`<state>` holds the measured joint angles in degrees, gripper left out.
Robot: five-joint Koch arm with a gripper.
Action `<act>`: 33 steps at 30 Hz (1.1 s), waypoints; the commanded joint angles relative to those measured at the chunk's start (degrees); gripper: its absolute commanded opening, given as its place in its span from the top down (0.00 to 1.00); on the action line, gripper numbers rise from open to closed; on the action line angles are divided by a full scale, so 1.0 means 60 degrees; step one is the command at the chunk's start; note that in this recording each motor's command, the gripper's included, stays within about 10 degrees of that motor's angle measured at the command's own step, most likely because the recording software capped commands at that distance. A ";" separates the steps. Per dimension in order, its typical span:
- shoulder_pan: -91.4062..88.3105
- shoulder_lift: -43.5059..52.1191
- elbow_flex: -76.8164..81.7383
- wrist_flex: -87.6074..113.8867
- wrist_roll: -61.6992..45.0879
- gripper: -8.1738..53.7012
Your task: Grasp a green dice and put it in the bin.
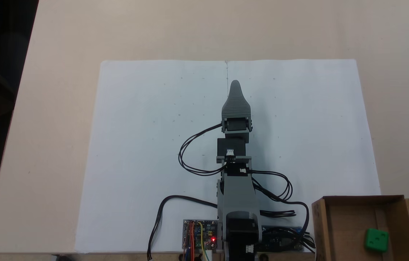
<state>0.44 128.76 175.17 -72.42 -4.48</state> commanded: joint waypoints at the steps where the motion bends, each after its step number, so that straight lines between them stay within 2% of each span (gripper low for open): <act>1: 0.0117 0.0981 0.0688 -0.1245 -0.0293 0.13; 33: 0.0527 0.0981 0.0688 -0.1230 -0.0293 0.12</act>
<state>3.43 128.67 175.17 -72.42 -4.48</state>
